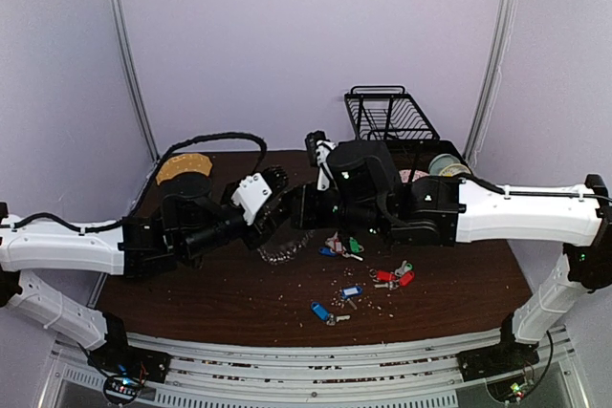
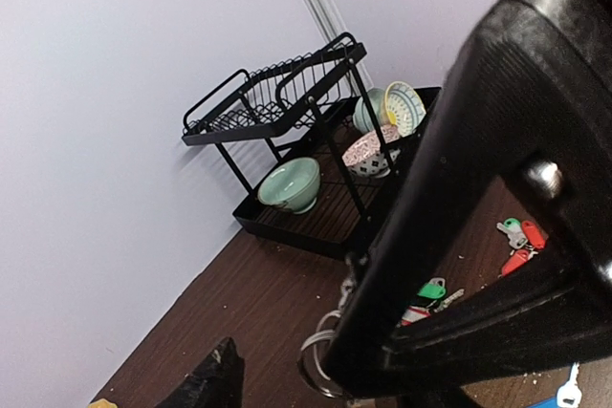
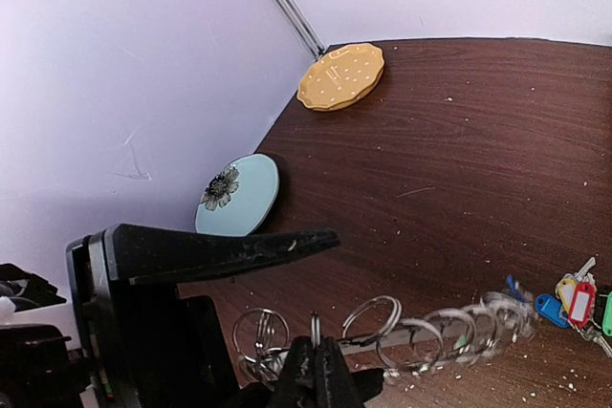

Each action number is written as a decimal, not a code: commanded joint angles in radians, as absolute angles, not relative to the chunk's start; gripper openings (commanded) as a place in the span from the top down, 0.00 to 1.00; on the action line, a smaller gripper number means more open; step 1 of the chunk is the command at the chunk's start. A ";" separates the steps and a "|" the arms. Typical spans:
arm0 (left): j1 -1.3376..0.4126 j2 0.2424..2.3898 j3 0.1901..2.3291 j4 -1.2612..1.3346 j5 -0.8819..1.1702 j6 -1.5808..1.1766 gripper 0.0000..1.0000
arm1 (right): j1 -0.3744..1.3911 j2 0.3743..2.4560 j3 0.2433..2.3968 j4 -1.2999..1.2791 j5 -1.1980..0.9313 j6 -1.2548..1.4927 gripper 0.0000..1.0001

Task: Put the keys on the keyring
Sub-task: Adjust the keyring to the key storage ring, then pass from the right arm to the left

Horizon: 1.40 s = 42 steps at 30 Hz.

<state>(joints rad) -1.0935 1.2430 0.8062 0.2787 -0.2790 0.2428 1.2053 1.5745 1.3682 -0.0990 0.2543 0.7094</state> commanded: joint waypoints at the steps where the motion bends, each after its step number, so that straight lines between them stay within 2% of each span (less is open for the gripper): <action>1: -1.118 1.249 0.775 0.389 -0.371 0.314 0.45 | 1.212 1.537 1.393 -0.042 0.278 0.704 1.00; 6: -1.131 1.228 0.737 0.465 -0.320 0.358 0.52 | 1.213 1.546 1.399 -0.038 0.269 0.700 1.00; 9: -1.131 1.217 0.726 0.472 -0.291 0.355 0.60 | 1.213 1.552 1.406 -0.044 0.251 0.690 1.00; 13: -1.131 1.206 0.716 0.480 -0.312 0.356 0.59 | 1.213 1.562 1.427 -0.076 0.236 0.683 1.00; 20: -1.131 1.214 0.726 0.487 -0.318 0.352 0.65 | 1.213 1.563 1.426 -0.070 0.231 0.684 1.00; 22: -1.131 1.210 0.724 0.494 -0.315 0.350 0.63 | 1.213 1.564 1.427 -0.074 0.231 0.685 1.00; 24: -1.131 1.198 0.720 0.496 -0.286 0.352 0.54 | 1.213 1.561 1.420 -0.075 0.237 0.684 1.00; 27: -1.131 1.174 0.709 0.501 -0.248 0.337 0.56 | 1.213 1.557 1.414 -0.065 0.240 0.682 1.00; 30: -1.131 1.161 0.698 0.504 -0.245 0.329 0.66 | 1.213 1.559 1.420 -0.063 0.243 0.677 1.00; 32: -1.131 1.159 0.690 0.505 -0.256 0.334 0.68 | 1.213 1.562 1.426 -0.064 0.235 0.675 1.00; 38: -1.131 1.170 0.695 0.496 -0.275 0.347 0.67 | 1.214 1.566 1.425 -0.061 0.221 0.679 1.00; 42: -1.131 1.190 0.705 0.496 -0.288 0.368 0.59 | 1.215 1.570 1.429 -0.064 0.209 0.683 1.00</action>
<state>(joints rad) -1.1278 1.1759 0.6945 0.4480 -0.2752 0.3473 1.2068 1.5749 1.3891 -0.0952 0.2207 0.6834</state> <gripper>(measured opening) 0.392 0.009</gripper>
